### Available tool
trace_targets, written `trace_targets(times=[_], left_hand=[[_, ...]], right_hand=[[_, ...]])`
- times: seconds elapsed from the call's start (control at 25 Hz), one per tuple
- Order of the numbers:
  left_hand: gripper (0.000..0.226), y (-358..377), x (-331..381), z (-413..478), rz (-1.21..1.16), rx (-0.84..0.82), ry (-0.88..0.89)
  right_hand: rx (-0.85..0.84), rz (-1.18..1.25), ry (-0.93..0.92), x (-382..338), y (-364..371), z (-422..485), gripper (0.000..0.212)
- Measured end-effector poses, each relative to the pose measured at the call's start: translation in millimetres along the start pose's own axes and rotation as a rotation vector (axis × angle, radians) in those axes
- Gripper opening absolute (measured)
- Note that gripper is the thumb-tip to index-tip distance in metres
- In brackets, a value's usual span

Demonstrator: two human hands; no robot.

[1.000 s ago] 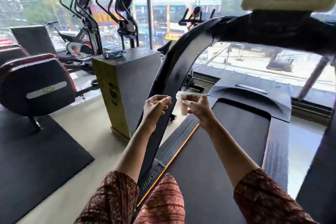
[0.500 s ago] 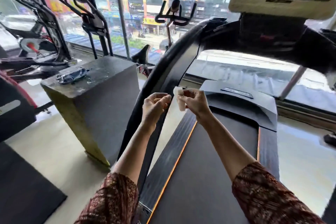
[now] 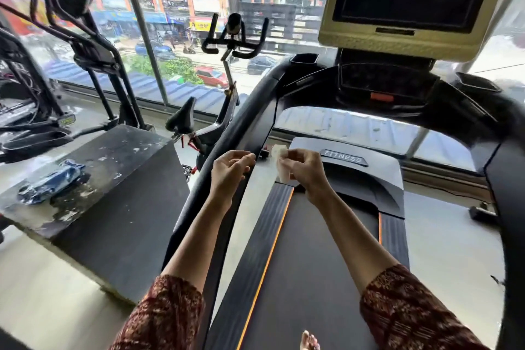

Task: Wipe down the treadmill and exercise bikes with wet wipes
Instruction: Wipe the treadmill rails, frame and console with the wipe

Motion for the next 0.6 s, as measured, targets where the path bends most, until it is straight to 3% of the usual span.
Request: trace_targets(times=[0.24,0.44,0.6], left_hand=[[0.008,65,31,88,-0.005,0.049,-0.022],[0.006,112,67,161,-0.02,0.107,-0.018],[0.007,136,77,211,0.004,0.124,-0.042]], right_hand=[[-0.081,-0.007,0.01,35,-25,110,0.009],[-0.154,-0.061,-0.019,50,-45,217,0.027],[-0.186,0.006,-0.001,58,-44,263,0.026]])
Point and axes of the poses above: each hand's wrist, its own z-axis towards the middle knuckle, its own y-axis out of the palm, x = y × z, the point moved 10 cm from there along z, towards the middle knuckle, and after that the axes turned 14 degrees about -y, right-handed, at the moved point
